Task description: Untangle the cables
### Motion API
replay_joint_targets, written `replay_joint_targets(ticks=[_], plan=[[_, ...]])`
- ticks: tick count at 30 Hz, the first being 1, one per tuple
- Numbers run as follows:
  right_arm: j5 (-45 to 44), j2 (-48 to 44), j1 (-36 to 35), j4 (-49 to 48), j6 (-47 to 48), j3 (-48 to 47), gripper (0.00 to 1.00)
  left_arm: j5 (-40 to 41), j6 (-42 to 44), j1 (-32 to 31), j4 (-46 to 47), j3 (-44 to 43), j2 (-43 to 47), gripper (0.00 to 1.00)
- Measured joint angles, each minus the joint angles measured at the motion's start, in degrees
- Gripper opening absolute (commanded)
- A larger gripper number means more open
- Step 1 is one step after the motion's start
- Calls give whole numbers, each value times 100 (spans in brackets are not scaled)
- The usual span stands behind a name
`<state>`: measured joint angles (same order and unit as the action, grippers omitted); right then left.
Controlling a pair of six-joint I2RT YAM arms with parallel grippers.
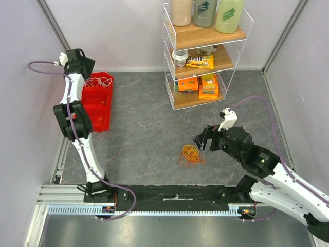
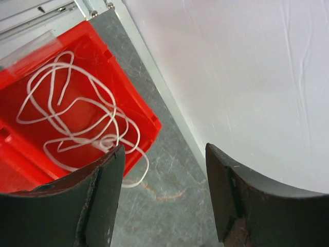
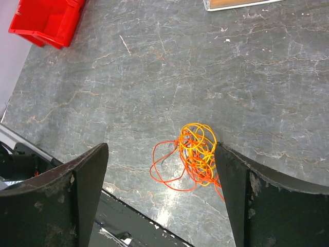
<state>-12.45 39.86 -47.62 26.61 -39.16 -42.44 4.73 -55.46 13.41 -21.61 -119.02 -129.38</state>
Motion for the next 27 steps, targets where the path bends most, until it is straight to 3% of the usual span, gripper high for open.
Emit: replay_joint_targets(ticks=[4, 9, 13, 14, 17, 20, 23, 27], plan=[[46, -87, 2, 160, 17, 7, 91, -103, 138, -39, -120, 627, 634, 69], [192, 413, 2, 173, 48, 111, 88, -516, 439, -514, 46, 2455, 1934, 71], [376, 1198, 22, 61, 68, 389, 79, -992, 588, -1897, 649, 4706, 3482, 69], [409, 1311, 24, 52, 76, 470, 75, -1095, 610, -2520, 846, 5414, 3998, 68], [446, 1552, 83, 9, 81, 660, 67, -1392, 629, -3952, 1215, 6778, 5228, 66], [485, 1652, 192, -92, 55, 892, 60, -1700, 595, -4911, 1624, 7914, 6231, 67], [494, 1561, 304, -140, -79, 1250, 58, -1867, 557, -5396, 1851, 8435, 6404, 69], [503, 1294, 361, -125, -317, 1709, 55, -2050, 540, -6194, 1985, 8585, 5963, 70]])
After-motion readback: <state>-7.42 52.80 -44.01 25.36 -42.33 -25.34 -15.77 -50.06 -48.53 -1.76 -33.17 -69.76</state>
